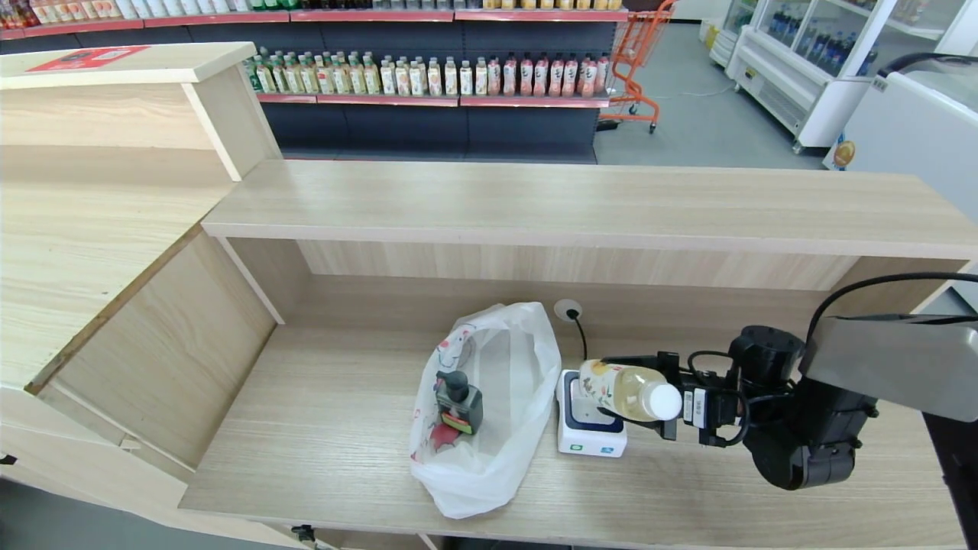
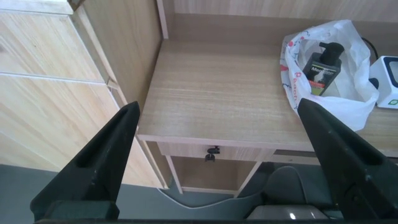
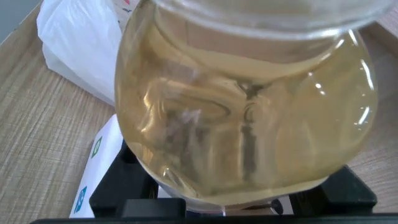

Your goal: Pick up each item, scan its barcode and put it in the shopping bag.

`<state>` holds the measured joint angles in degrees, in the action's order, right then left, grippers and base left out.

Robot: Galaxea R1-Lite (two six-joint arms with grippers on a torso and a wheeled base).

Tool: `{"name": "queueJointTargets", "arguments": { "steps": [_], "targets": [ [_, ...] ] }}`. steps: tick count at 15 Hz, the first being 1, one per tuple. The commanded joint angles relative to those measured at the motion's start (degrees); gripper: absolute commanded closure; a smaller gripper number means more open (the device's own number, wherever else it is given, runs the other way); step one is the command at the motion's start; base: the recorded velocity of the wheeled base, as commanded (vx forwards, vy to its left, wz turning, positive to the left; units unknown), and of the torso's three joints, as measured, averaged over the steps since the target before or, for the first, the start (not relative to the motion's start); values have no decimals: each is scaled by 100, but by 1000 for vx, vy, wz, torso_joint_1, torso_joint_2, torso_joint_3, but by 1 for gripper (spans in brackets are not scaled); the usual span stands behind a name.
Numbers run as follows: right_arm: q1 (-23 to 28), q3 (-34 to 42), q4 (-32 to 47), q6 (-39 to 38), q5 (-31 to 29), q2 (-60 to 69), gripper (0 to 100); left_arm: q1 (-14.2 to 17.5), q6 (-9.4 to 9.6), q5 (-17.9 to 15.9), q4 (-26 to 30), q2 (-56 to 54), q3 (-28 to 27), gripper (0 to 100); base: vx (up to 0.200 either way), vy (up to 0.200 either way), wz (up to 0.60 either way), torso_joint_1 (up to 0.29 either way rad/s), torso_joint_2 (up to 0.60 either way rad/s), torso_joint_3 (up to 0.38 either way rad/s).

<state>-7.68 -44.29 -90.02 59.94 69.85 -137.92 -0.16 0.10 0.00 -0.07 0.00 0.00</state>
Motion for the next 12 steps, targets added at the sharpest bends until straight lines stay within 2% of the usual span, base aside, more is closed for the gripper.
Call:
{"name": "queueJointTargets", "arguments": {
  "steps": [1,8,12],
  "targets": [
    [-23,-54,2,0,-7,-121,100,-2,-1,0,-1,9,0,0,0,0,0,0,0,0],
    [3,-80,2,-18,-24,-42,100,-2,-1,0,-1,9,0,0,0,0,0,0,0,0],
    [381,219,2,-1055,11,846,100,-2,-1,0,-1,9,0,0,0,0,0,0,0,0]
  ]
}}
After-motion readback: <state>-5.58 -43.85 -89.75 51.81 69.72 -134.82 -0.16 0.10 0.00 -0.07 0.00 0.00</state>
